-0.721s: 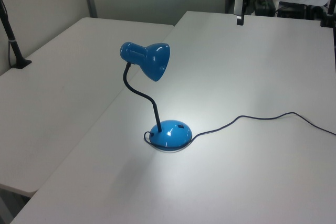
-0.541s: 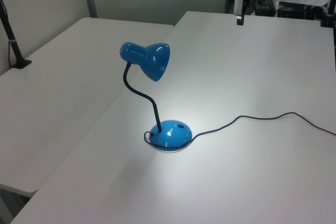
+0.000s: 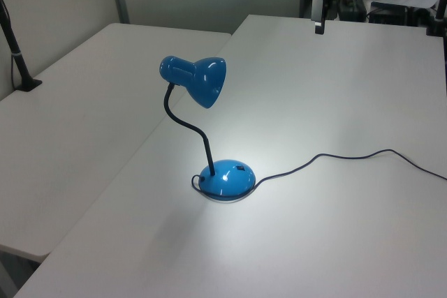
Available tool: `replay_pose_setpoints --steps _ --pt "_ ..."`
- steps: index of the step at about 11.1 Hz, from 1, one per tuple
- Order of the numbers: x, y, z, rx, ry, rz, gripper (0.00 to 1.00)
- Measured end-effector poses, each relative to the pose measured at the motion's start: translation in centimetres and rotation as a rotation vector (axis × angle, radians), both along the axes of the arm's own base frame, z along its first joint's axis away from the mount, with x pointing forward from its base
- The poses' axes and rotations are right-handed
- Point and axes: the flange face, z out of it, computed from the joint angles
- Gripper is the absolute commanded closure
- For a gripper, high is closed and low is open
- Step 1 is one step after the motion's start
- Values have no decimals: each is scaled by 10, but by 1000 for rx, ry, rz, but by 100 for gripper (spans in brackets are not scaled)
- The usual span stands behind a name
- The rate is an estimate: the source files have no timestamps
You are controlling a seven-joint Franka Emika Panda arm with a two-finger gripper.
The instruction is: Turn off the lamp
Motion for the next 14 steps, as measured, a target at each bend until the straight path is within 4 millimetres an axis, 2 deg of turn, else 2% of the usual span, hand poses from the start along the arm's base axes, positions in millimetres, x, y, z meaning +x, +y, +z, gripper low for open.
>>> replay_pose_setpoints --steps 10,12,14 --pt "2 6 -6 30 21 105 100" --pt "7 21 -22 36 57 200 100" --pt "15 58 -55 45 116 348 100"
